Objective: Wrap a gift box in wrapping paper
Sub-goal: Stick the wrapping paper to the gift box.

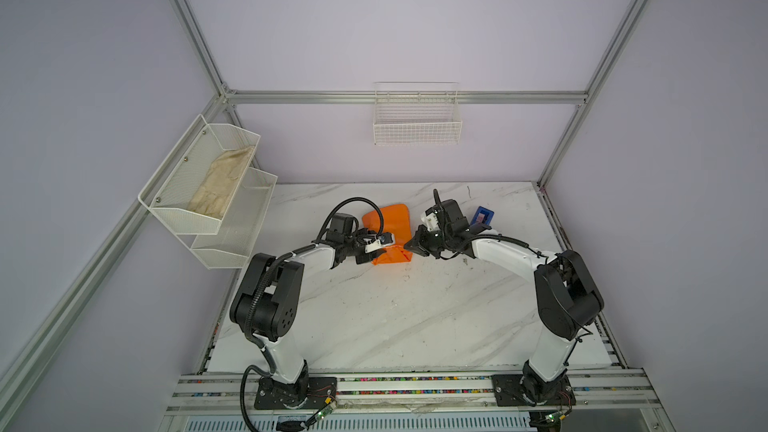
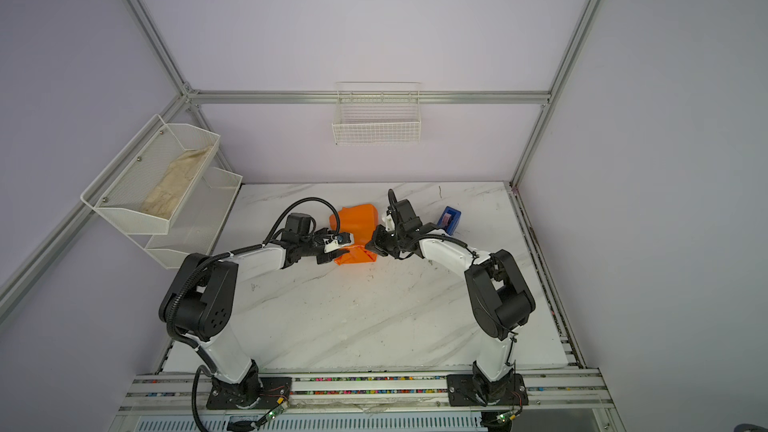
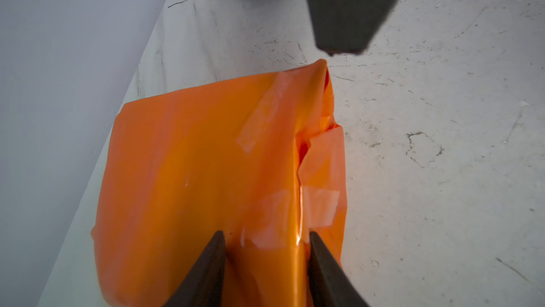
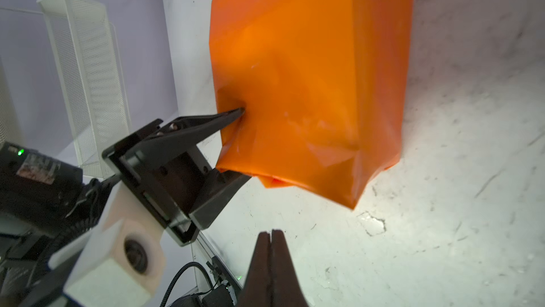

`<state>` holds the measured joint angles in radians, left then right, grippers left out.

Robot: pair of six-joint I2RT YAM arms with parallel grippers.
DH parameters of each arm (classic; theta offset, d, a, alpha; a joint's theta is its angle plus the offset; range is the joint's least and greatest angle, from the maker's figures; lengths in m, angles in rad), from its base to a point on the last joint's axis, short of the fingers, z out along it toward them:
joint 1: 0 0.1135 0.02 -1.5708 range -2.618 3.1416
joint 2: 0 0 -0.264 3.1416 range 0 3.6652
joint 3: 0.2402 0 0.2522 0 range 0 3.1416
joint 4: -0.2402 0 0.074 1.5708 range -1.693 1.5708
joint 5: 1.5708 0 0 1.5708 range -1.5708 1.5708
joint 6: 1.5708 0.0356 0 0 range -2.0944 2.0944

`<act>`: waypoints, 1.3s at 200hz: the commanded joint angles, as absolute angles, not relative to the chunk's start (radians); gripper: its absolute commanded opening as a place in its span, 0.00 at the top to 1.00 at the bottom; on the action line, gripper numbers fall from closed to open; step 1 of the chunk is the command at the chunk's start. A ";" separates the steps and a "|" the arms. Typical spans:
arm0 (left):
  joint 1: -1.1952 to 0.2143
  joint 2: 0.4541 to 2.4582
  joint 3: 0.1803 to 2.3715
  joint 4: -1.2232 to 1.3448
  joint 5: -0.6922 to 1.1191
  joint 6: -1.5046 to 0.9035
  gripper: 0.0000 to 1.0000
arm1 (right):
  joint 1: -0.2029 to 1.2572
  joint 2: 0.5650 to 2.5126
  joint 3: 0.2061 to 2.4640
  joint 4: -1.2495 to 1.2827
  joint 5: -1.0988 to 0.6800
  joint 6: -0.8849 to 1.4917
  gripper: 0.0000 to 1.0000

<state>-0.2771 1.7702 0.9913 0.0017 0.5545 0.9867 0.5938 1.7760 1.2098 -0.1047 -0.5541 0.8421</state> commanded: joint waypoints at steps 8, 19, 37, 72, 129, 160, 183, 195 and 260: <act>-0.275 1.804 0.983 -0.166 0.500 0.962 0.57 | 0.669 1.786 1.137 0.162 -0.409 0.985 1.00; -0.275 1.803 0.983 -0.165 0.499 0.963 0.57 | 0.682 1.802 1.132 0.200 -0.369 1.001 1.00; -0.275 1.807 0.986 -0.168 0.502 0.963 0.57 | 0.689 1.845 1.123 0.300 -0.353 1.048 1.00; -0.275 1.805 0.985 -0.169 0.502 0.964 0.57 | 0.690 1.927 1.158 0.306 -0.306 1.035 1.00; -0.275 1.787 0.977 -0.153 0.503 0.952 0.56 | 0.696 1.982 1.089 0.363 -0.337 1.043 1.00; -0.275 1.739 0.995 -0.152 0.508 0.922 0.53 | 0.692 1.841 1.049 0.301 -0.337 1.036 1.00; -0.275 1.693 1.016 -0.135 0.497 0.879 0.44 | 0.660 1.738 1.053 0.209 -0.360 0.977 1.00; -0.275 1.668 1.031 -0.116 0.484 0.829 0.40 | 0.624 1.702 1.065 0.169 -0.379 0.936 1.00; -0.264 1.626 1.180 -0.124 0.216 0.386 0.30 | 0.449 1.898 1.296 0.029 -0.633 0.722 0.52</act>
